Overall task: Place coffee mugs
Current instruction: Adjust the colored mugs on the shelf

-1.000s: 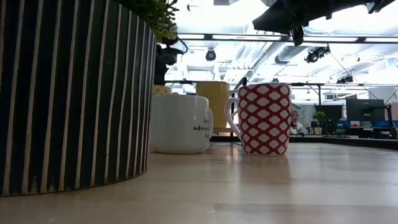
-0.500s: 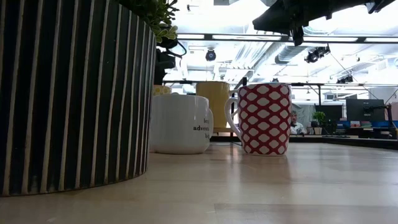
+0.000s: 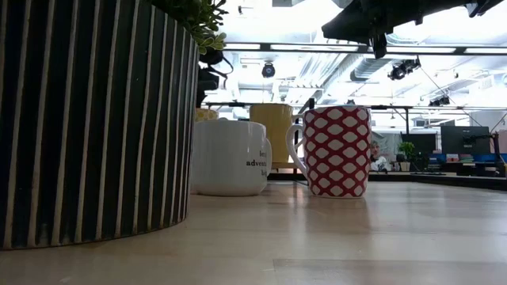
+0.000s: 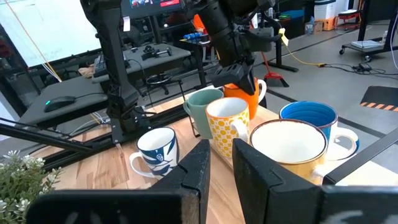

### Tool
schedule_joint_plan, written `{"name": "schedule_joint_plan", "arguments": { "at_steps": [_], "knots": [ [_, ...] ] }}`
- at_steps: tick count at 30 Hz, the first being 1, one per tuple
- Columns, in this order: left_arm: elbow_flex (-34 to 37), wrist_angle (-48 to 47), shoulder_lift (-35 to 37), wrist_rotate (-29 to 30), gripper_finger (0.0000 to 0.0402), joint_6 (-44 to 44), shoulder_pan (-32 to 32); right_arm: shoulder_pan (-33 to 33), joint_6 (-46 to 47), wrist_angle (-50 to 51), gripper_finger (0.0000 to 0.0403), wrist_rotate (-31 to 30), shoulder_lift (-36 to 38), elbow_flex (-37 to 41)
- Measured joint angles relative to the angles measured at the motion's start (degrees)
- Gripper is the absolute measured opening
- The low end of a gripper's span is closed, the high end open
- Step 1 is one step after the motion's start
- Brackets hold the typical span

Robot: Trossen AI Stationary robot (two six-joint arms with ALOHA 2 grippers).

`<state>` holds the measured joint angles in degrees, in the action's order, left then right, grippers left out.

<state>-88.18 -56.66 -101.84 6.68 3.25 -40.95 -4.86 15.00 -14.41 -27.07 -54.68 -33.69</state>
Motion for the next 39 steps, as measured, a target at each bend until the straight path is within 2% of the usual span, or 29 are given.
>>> {"name": "schedule_joint_plan", "arguments": {
  "at_steps": [30, 35, 39],
  "knots": [
    [0.0, -2.3, 0.0, 1.9, 0.0053, 0.6, -0.3, 0.0, 0.0, 1.1, 0.0055, 0.0, 0.0, 0.0],
    [0.0, -1.2, 0.0, 0.7, 0.0053, 3.4, -0.2, 0.0, 0.0, 1.7, 0.0055, 0.0, 0.0, 0.0],
    [-1.3, -0.1, 0.0, -2.7, 0.0053, 4.0, -0.2, 0.0, 0.0, 1.7, 0.0055, 0.0, 0.0, 0.0]
  ]
}}
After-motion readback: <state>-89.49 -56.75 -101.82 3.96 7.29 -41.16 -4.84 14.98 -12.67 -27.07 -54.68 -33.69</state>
